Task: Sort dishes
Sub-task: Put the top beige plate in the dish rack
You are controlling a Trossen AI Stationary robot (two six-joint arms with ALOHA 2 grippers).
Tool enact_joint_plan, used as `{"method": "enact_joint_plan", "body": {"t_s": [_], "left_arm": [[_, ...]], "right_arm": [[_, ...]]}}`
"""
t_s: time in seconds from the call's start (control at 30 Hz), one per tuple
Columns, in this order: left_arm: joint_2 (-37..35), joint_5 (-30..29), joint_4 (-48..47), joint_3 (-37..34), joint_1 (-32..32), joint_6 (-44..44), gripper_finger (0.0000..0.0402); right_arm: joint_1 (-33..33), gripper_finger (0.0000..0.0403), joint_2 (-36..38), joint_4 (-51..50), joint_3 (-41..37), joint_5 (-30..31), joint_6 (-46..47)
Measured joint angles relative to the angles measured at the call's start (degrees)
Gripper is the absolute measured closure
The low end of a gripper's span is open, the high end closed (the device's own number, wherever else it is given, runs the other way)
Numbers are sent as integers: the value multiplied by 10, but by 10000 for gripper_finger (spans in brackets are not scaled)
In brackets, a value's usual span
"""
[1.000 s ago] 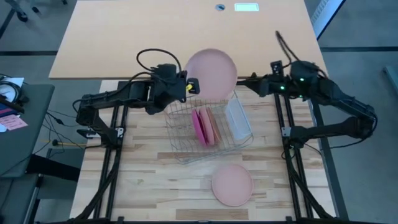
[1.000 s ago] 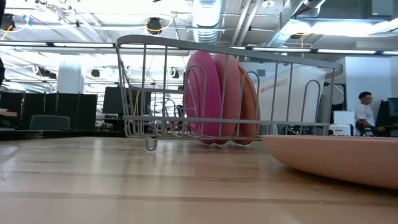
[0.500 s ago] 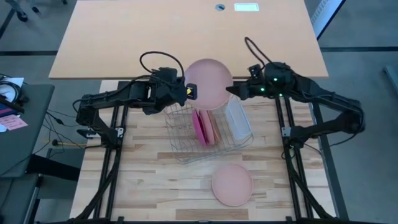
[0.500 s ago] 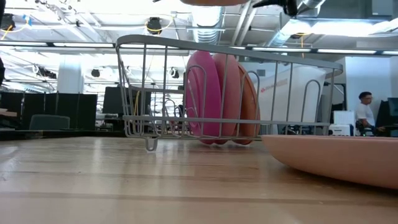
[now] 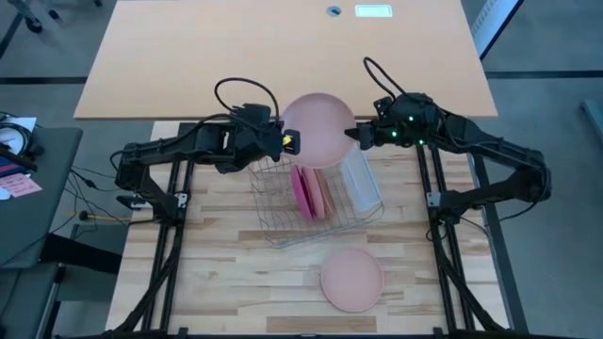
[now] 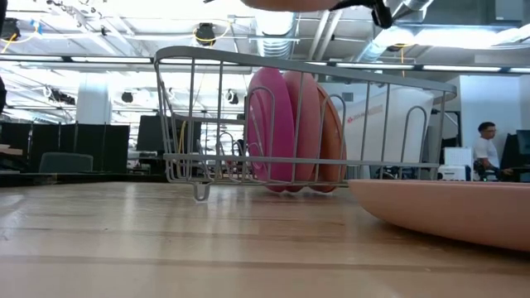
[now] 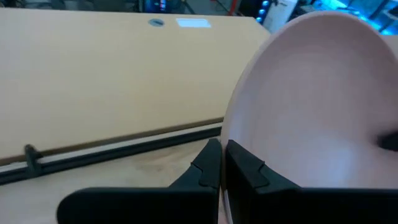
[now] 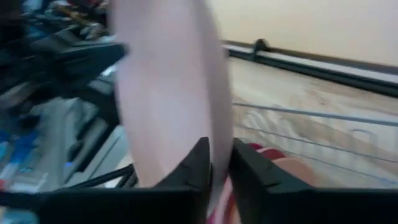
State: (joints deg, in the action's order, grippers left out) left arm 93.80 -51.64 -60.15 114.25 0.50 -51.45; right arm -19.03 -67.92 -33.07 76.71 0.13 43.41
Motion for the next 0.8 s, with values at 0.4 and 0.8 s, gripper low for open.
{"method": "enact_joint_plan", "body": {"t_s": [0.4, 0.8], "left_arm": [[-4, 45, 79, 0, -25, -9, 318], [-76, 96, 223, 37, 16, 63, 287]], "right_arm": [[-30, 395, 1, -60, 0, -8, -29], [-33, 397, 2, -22, 1, -180, 49]]}}
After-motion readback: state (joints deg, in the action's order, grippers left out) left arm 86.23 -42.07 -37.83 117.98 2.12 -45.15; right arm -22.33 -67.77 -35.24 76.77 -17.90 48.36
